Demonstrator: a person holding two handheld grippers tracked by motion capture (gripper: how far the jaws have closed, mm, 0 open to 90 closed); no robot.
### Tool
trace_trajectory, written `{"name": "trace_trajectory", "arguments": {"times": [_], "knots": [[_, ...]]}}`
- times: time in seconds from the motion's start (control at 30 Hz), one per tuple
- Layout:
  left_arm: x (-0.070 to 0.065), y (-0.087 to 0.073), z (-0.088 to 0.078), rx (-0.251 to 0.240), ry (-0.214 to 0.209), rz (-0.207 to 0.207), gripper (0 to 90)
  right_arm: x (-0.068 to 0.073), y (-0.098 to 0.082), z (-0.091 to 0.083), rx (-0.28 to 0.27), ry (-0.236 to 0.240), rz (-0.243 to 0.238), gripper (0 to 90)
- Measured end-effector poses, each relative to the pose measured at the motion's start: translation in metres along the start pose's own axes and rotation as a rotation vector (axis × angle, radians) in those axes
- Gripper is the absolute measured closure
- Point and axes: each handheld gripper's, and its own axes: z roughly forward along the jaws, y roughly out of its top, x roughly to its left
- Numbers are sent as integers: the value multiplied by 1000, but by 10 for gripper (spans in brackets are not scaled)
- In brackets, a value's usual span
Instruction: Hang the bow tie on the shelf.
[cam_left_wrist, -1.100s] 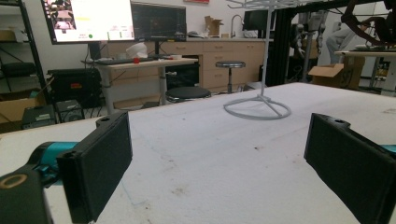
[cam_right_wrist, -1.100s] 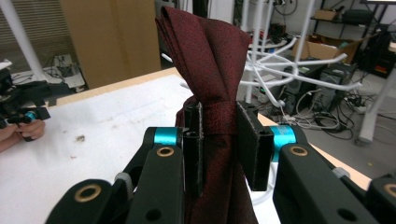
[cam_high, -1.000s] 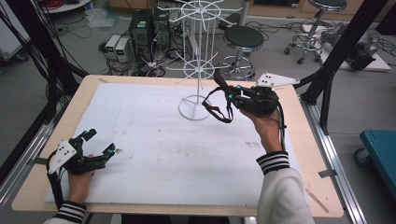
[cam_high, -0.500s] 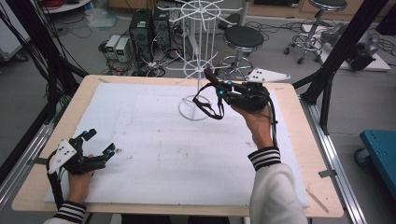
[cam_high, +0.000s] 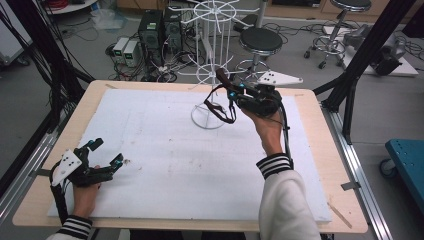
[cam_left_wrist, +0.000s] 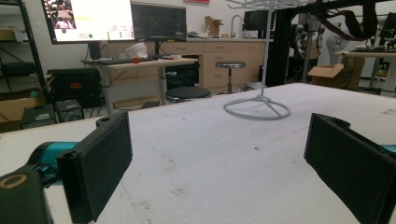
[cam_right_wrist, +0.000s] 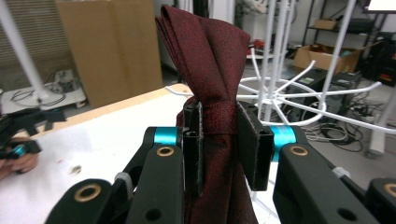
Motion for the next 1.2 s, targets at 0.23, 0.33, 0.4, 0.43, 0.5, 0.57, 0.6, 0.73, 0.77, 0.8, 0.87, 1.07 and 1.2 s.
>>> {"name": "trace_trajectory", "arguments": {"times": [0.23,0.33,0.4,0.43,0.5,0.57,0.6,0.73,0.77,0.8,0.87,1.07,1.2], "knots": [[0,0,0,3,1,0,80,-3,-11,8,22,-39,14,733],[0,0,0,2,0,0,81,-2,-14,10,33,-62,15,733],[0,0,0,3,0,1,81,-2,-15,10,34,-71,3,732],[0,0,0,3,1,0,81,-1,-15,11,38,-80,3,732],[0,0,0,1,1,-1,80,0,-18,12,47,-96,-3,732],[0,0,0,1,1,-1,80,0,-19,13,47,-103,-9,732],[0,0,0,0,1,-3,80,1,-22,14,46,-110,2,732],[0,0,0,1,0,-1,81,0,-28,17,57,-121,21,732],[0,0,0,2,0,-1,81,0,-28,17,57,-121,21,732],[0,0,0,1,0,-1,80,-1,-29,18,56,-131,22,732],[0,0,0,2,0,-1,80,-1,-29,19,55,-134,26,732],[0,0,0,2,0,-1,81,-7,-34,22,74,-166,52,732],[0,0,0,1,1,-2,80,-10,-37,24,85,-170,65,732]]}}
